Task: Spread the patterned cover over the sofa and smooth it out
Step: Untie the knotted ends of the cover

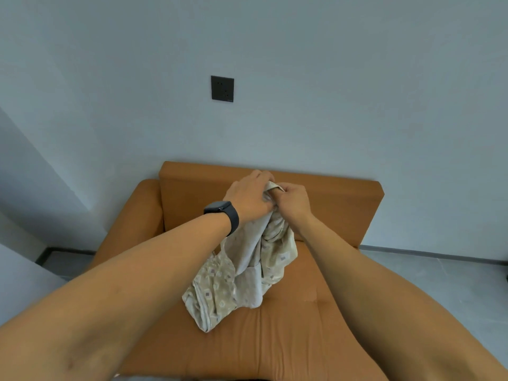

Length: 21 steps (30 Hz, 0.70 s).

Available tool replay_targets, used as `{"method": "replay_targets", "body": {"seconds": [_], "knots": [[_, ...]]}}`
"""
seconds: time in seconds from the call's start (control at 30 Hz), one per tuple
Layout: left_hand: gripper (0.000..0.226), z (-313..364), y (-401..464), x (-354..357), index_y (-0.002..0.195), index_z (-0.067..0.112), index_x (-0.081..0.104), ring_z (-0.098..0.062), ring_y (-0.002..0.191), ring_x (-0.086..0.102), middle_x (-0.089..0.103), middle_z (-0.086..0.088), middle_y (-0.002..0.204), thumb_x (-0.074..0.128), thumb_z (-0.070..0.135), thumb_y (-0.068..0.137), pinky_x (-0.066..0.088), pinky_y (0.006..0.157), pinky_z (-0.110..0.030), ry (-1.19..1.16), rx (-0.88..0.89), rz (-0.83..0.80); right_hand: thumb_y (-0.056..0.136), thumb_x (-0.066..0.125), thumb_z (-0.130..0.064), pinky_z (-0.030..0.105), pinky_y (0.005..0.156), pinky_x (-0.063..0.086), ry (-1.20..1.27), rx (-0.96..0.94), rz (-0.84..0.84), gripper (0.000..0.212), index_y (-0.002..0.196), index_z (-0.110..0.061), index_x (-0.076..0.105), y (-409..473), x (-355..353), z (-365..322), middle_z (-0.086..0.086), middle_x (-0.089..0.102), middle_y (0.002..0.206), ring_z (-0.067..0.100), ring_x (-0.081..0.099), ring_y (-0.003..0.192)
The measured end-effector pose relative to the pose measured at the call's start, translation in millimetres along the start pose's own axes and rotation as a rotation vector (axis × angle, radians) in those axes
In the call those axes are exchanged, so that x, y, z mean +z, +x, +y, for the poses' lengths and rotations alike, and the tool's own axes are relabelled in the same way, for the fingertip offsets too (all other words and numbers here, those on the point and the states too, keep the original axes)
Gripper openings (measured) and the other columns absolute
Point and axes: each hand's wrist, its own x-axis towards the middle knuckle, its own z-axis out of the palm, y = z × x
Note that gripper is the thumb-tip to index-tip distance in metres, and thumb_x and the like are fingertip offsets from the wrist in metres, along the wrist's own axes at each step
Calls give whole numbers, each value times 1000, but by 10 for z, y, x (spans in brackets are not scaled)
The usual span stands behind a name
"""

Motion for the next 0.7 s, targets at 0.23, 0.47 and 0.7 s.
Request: {"method": "replay_targets", "body": {"seconds": [0.23, 0.47, 0.7], "knots": [[11, 285, 487, -543, 111, 16, 57, -26, 84, 61, 66, -6, 95, 55, 18, 100, 47, 66, -32, -386, -115, 273, 91, 62, -26, 36, 60, 38, -97, -164, 71, 37, 56, -16, 55, 586, -477, -1105, -1, 49, 58, 17, 44, 58], [13, 517, 904, -1466, 88, 14, 58, -28, 76, 57, 60, -1, 77, 56, 21, 99, 39, 62, -35, -253, -23, 432, 93, 60, -20, 33, 59, 29, 19, -312, 145, 41, 54, -20, 48, 789, -791, -2066, -4, 39, 56, 16, 33, 58], [13, 320, 778, -1704, 97, 27, 64, -26, 78, 63, 68, 1, 86, 52, 23, 101, 54, 67, -41, -134, -33, 524, 89, 73, -26, 30, 71, 57, 31, -333, 45, 7, 90, -22, 79, 548, -611, -1995, -8, 76, 87, 11, 70, 82]]}}
